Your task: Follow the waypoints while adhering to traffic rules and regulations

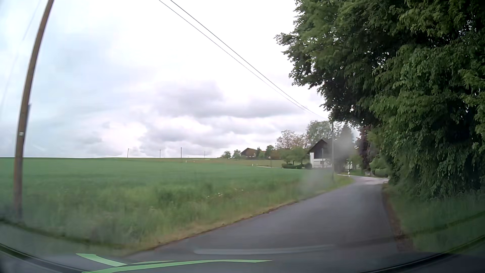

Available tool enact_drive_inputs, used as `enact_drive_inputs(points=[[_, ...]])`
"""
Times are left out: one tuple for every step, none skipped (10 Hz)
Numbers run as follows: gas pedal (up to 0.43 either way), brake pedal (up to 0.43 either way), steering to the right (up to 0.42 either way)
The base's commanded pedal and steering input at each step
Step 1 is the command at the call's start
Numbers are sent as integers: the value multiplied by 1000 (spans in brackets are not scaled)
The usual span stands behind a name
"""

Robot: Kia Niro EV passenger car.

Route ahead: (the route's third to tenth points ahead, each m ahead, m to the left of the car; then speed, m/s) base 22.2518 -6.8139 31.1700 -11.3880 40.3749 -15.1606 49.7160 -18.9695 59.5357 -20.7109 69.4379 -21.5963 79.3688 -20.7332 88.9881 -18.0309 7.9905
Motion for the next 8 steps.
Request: enact_drive_inputs(points=[[220,0,191],[240,0,191],[248,0,191],[268,0,188],[280,0,185],[280,0,181],[311,0,175],[319,0,165]])
